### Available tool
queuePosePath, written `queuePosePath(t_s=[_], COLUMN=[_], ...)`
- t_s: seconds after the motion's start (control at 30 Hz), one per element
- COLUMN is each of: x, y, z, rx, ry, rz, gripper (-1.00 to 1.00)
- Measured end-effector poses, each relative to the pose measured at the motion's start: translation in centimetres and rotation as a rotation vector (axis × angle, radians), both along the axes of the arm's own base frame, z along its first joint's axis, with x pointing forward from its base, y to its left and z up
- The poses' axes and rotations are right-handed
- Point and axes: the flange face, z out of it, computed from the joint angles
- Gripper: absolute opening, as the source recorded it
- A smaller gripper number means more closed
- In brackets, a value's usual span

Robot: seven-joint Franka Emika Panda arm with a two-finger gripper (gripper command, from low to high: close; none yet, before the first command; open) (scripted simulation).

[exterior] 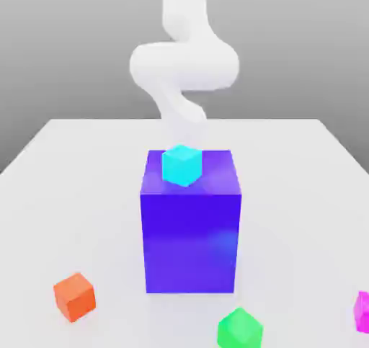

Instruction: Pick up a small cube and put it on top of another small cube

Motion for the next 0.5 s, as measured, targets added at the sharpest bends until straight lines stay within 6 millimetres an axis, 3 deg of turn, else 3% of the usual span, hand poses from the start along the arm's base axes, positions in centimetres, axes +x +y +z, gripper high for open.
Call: queuePosePath(t_s=[0.27,0.5], x=[8.2,11.8], y=[7.6,15.1], z=[-10.7,-21.8], rx=[-0.150,-0.266], ry=[0.186,0.335], rz=[0.273,0.531], gripper=[0.00,0.00])
